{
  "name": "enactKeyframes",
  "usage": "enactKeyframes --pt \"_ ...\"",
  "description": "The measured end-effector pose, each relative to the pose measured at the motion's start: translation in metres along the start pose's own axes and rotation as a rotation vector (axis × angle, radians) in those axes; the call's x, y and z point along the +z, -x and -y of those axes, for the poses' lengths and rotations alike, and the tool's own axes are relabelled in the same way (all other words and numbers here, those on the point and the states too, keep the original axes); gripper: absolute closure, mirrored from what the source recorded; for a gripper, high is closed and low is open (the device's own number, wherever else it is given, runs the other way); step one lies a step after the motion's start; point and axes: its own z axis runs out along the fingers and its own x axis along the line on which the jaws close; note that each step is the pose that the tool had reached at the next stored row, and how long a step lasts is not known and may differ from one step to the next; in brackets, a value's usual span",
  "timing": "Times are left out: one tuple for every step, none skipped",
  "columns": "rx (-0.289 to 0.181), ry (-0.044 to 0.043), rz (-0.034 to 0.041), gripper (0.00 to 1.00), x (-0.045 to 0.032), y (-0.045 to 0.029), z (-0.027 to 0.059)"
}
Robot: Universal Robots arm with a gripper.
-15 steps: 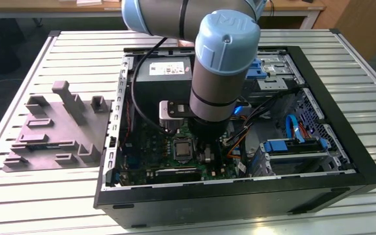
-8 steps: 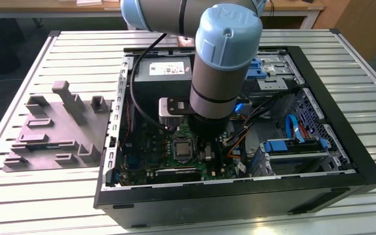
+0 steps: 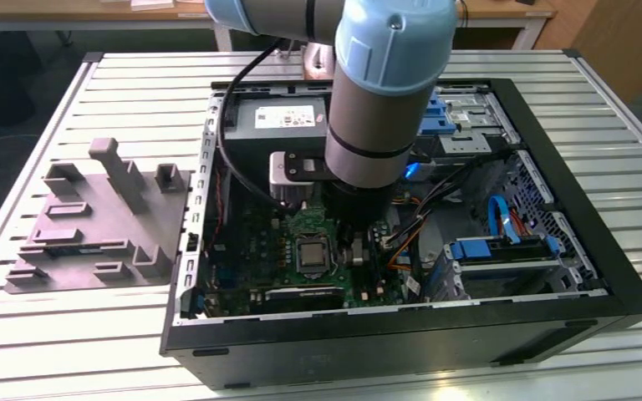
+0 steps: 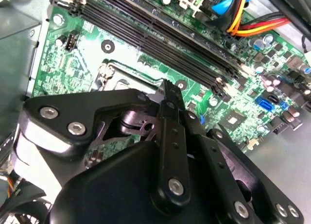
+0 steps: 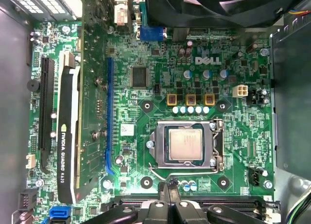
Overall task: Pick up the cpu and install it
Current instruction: 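Install the first cpu locking lever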
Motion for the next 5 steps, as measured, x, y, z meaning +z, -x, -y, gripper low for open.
enactKeyframes --pt "0.0 0.0 0.0 0.89 0.0 0.0 0.0" --pt "0.0 0.0001 -0.0003 0.89 -0.0002 -0.0001 0.0001" --pt "0.0 0.0001 -0.0003 0.89 -0.0001 0.0 0.0003" --pt "0.0 0.0001 -0.0003 0.89 -0.0002 0.0 0.0003" --pt "0.0 0.0001 -0.0003 0.89 -0.0002 0.0 0.0003"
